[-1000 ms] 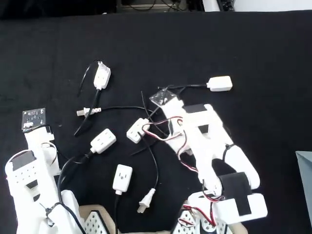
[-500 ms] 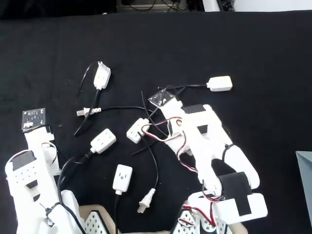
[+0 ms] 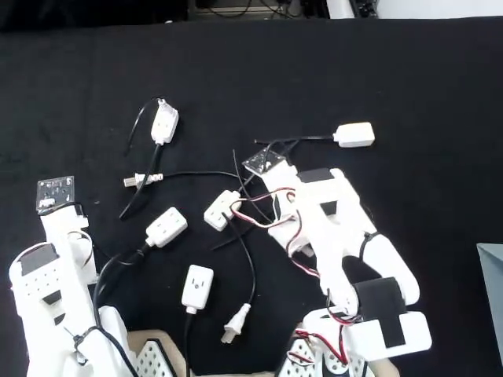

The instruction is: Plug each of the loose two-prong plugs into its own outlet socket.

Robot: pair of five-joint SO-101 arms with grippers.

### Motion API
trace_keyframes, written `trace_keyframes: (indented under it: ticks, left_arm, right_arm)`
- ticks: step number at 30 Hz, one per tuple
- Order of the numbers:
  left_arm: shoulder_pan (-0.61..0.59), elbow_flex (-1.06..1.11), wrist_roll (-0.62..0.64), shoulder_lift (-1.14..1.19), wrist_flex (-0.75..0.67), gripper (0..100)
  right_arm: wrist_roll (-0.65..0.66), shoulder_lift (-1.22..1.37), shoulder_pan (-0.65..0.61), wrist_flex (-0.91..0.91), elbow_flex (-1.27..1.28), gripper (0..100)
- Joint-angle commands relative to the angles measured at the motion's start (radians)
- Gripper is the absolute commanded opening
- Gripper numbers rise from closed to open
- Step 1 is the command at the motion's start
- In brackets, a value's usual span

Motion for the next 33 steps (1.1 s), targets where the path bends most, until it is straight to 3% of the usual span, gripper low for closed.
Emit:
trace_keyframes:
  ticks: [1, 5, 15, 24, 29, 33]
  left_arm:
    - [-0.001, -0.004, 0.003, -0.017, -0.017, 3]
    - [-0.001, -0.004, 0.003, -0.017, -0.017, 3]
    - [-0.001, -0.008, 0.003, -0.017, -0.017, 3]
    - [-0.001, -0.036, 0.011, -0.018, -0.011, 3]
    - [0.001, -0.085, 0.075, -0.023, -0.011, 3]
    - [0.001, -0.110, 0.118, -0.121, -0.005, 3]
  right_arm:
    - [0.008, -0.001, 0.014, 0.011, 0.001, 12.5]
    - [0.012, -0.002, 0.014, 0.005, -0.004, 1.2]
    - [0.040, -0.254, 0.014, 0.279, -0.127, 1.1]
    - [-0.135, -0.638, -0.023, 0.405, -0.153, 1.2]
    - [-0.209, -0.774, -0.109, 0.402, -0.107, 1.3]
    - [-0.387, -0.828, -0.198, 0.361, -0.064, 1.4]
